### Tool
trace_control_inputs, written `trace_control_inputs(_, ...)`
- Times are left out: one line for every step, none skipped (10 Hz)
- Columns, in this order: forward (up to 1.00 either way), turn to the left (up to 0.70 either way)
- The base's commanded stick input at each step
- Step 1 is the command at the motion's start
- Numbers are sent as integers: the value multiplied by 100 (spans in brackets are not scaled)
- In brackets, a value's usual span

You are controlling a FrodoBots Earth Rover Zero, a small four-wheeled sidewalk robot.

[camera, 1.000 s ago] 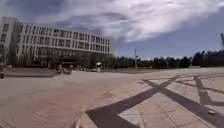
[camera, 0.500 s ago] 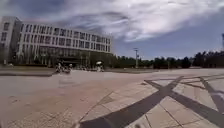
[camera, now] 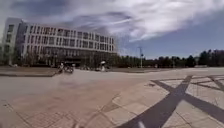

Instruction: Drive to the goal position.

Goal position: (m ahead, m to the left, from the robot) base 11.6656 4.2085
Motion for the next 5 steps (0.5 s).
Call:
trace_control_inputs(70,0)
trace_control_inputs(70,2)
trace_control_inputs(70,5)
trace_control_inputs(70,13)
trace_control_inputs(70,14)
